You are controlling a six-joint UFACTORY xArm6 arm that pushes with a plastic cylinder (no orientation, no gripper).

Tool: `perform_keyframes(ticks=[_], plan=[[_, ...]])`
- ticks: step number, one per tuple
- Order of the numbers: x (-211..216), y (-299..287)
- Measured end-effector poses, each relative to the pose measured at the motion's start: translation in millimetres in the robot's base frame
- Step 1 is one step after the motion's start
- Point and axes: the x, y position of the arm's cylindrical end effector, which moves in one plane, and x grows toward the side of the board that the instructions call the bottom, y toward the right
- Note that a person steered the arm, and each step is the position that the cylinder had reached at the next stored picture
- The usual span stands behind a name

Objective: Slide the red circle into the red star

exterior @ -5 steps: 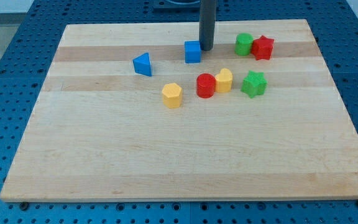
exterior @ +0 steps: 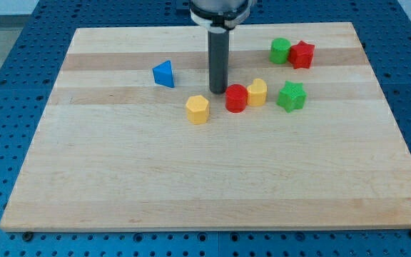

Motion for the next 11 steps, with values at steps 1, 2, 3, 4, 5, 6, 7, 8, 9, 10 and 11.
perform_keyframes(ticks=[1, 2, 3, 4, 5, 6, 7, 8, 9, 10, 11], plan=[[25.0, 1.1], [53.4, 4.6], [57.0, 30.6], [56.1, 47.5], [49.1, 66.5], [35.6, 78.4], [16.0, 92.5], [-5.1, 105.3], [-23.3, 113.1], [-27.5, 113.5], [-2.4, 113.5]])
